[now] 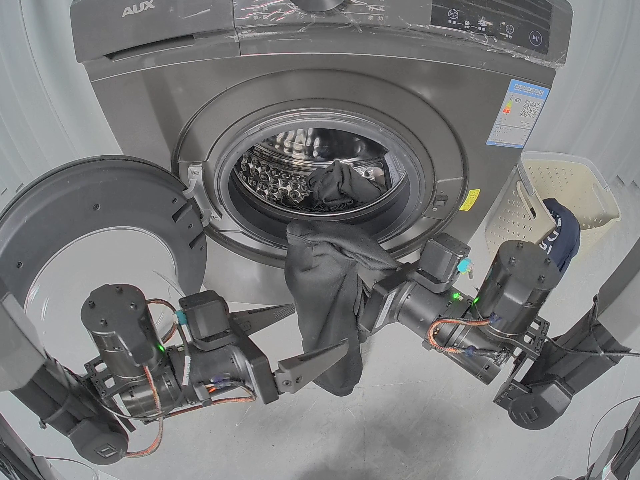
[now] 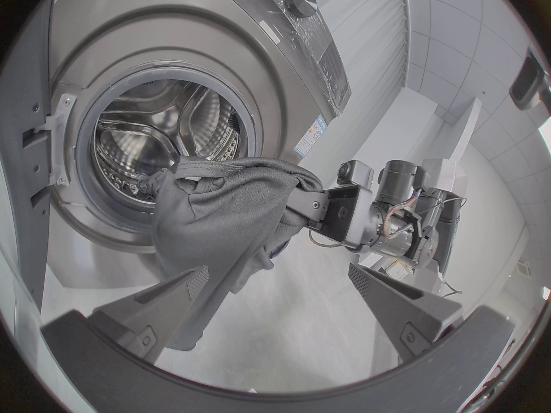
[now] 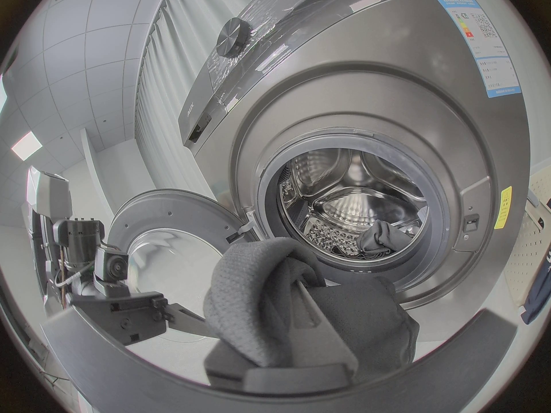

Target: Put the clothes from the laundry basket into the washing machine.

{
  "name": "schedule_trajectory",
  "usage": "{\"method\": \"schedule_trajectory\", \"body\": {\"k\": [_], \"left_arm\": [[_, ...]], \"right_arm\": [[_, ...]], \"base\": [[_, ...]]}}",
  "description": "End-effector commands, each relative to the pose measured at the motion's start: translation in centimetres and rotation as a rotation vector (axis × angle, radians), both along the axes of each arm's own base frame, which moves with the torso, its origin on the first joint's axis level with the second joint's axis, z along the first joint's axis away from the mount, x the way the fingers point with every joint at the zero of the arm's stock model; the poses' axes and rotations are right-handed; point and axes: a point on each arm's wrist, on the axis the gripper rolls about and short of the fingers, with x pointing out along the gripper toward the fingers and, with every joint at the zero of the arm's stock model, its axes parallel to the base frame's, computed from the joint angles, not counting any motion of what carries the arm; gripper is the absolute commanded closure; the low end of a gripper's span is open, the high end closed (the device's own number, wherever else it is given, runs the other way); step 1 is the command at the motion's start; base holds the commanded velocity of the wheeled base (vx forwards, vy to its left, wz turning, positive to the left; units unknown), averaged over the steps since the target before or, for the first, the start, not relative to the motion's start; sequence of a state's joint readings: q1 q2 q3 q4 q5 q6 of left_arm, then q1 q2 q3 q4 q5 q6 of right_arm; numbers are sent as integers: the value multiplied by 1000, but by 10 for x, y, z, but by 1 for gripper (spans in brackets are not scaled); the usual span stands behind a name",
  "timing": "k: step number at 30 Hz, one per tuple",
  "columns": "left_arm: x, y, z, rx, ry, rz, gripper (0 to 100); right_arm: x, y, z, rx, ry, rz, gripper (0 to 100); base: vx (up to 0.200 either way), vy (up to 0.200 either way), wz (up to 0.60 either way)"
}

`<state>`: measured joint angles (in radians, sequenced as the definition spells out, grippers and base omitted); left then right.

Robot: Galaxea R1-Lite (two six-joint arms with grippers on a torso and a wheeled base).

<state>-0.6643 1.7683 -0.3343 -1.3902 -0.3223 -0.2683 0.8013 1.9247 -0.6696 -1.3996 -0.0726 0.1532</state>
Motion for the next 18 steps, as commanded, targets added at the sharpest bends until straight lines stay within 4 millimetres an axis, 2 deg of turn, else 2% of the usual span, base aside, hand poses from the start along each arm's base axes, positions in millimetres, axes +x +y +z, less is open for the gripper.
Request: {"method": "schedule_trajectory", "body": {"k": [1, 7, 18], "left_arm": [[23, -16, -26, 20, -13, 14, 0], [30, -27, -38, 23, -14, 31, 0], [30, -37, -33, -5, -26, 0, 0]], "right_arm": [[0, 2, 0, 6, -1, 5, 100], [-1, 2, 1, 8, -3, 5, 100], [-3, 3, 0, 5, 3, 4, 100]], "base": [[0, 0, 0], [0, 0, 0], [0, 0, 0]]}}
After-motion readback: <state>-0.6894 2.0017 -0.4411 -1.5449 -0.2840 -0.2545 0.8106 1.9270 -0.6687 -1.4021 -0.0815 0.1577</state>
